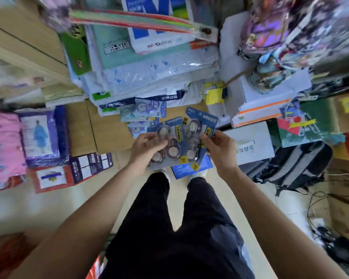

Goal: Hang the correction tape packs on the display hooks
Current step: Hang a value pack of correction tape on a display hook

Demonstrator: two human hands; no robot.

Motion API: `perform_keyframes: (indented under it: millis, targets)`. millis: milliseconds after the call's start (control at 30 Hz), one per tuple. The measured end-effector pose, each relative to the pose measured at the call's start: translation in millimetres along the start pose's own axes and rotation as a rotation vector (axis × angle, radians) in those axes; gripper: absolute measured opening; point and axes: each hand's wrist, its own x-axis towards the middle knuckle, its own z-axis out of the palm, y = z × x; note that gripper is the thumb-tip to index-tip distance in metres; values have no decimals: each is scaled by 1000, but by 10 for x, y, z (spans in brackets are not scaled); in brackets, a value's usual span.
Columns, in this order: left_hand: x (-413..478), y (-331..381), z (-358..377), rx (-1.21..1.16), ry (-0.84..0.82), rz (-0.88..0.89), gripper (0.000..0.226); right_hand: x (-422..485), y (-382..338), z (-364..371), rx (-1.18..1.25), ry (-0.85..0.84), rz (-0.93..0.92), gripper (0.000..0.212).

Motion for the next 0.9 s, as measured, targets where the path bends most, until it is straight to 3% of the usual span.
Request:
perform_keyframes:
  millis: [67,233,400,600,800,900]
  targets:
    - [-168,-31,-197,-21,107,78,44,-55,-92,63,-93,-42,-53,30]
    - [-582,29,-864,84,241,364,67,-244,-451,345,-239,-96,-197,38]
    - [-952,433,-1603,125,290,685,81,-536,-1049,832,-467,-111,-560,53]
    - [-1107,841,-2676,122,548,897,47,-981,-1861,1646,-472,-80,-836,44]
    - [-1039,1225,-3614,47,623,1062,37,-1376,-2504,2407,-484,102,-975,49]
    - [-1081,1547,-3953,0,579,1145,35,-1547,-2831,2632,-458,189,-982,44]
